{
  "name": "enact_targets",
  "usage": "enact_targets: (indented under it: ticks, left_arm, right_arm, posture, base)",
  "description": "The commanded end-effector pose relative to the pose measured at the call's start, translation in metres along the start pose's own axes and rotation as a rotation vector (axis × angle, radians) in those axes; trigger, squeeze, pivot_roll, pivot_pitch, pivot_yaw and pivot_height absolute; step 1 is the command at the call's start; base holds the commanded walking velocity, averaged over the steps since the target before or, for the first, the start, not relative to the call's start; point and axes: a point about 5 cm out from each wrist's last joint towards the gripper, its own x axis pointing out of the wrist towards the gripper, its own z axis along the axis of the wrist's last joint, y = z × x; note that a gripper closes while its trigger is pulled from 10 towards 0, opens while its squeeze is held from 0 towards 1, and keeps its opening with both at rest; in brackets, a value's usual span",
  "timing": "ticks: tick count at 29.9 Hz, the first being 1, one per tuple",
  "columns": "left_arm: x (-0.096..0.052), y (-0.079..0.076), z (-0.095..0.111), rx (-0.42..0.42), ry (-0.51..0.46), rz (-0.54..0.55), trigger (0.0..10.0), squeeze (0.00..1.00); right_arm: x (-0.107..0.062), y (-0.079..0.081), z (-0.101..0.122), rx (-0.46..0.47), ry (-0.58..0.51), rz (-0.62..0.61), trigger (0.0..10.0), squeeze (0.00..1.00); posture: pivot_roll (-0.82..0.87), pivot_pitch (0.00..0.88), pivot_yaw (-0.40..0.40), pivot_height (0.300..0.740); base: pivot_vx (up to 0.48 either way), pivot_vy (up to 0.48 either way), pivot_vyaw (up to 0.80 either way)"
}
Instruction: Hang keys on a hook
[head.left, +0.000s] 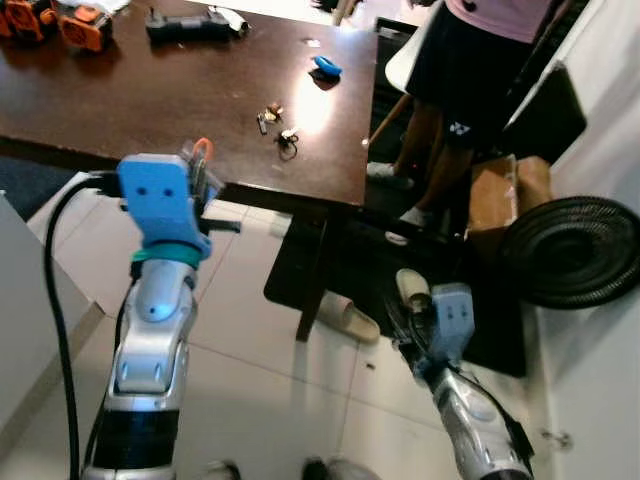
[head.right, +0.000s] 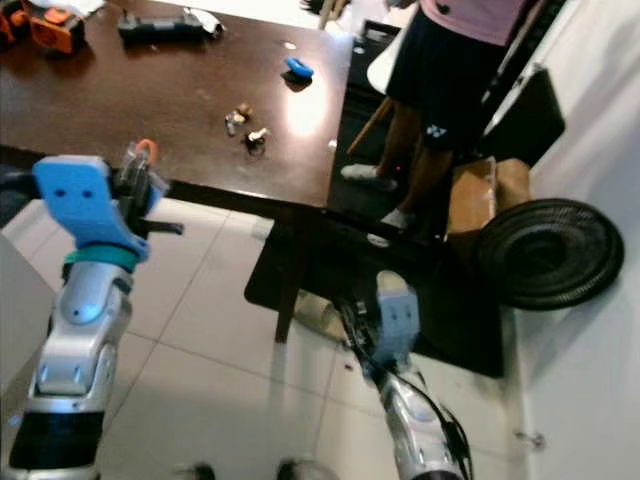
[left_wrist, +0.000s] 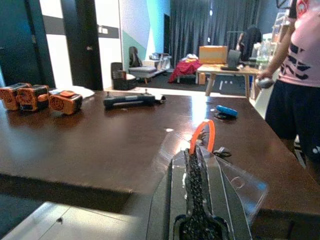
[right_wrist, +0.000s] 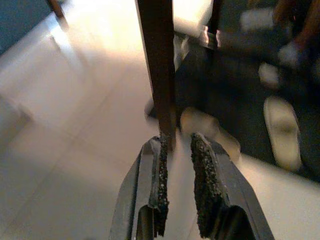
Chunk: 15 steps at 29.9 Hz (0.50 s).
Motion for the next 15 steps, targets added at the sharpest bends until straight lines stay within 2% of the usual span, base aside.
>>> enact_targets:
  ticks: [1, 2, 3, 4, 10, 13, 15]
  left_arm:
    - [-0.001, -0.001, -0.001, 0.002, -0.001, -0.001, 10.0, 0.00]
    - [0.000, -0.002, -0.001, -0.001, -0.005, -0.004, 10.0, 0.00]
    - [0.000, -0.002, -0.001, -0.001, -0.005, -0.004, 10.0, 0.00]
    - [0.001, -0.003, -0.001, -0.002, -0.007, -0.005, 10.0, 0.00]
    - [0.001, -0.003, -0.001, -0.002, -0.006, -0.008, 10.0, 0.00]
    - [0.001, -0.004, -0.002, 0.005, -0.003, -0.013, 10.0, 0.00]
    - [0.001, -0.004, -0.002, 0.005, -0.003, -0.013, 10.0, 0.00]
  right_arm:
    - [-0.010, 0.001, -0.024, -0.013, 0.103, -0.005, 10.0, 0.00]
    - [-0.035, -0.004, -0.067, 0.021, 0.308, -0.059, 10.0, 0.00]
    - [-0.035, -0.004, -0.067, 0.021, 0.308, -0.059, 10.0, 0.00]
    - [-0.045, -0.004, -0.082, 0.039, 0.384, -0.082, 10.0, 0.00]
    - [-0.048, -0.003, -0.087, 0.033, 0.408, -0.081, 10.0, 0.00]
    - [-0.039, 0.002, -0.079, 0.026, 0.352, -0.029, 10.0, 0.00]
    - [-0.039, 0.002, -0.079, 0.026, 0.352, -0.029, 10.0, 0.00]
  posture:
    - [-0.08, 0.099, -0.051, 0.740]
    - [-0.08, 0.099, -0.048, 0.740]
    - [-0.08, 0.099, -0.048, 0.740]
    - [-0.08, 0.098, -0.047, 0.740]
    - [-0.08, 0.098, -0.045, 0.740]
    - [-0.08, 0.098, -0.045, 0.740]
    - [-0.08, 0.098, -0.045, 0.740]
  base:
    - [-0.289, 0.000, 0.00]
    - [-0.292, 0.000, 0.00]
    - [-0.292, 0.000, 0.00]
    - [-0.292, 0.000, 0.00]
    - [-0.290, 0.000, 0.00]
    - [-0.284, 0.000, 0.00]
    - [-0.281, 0.000, 0.00]
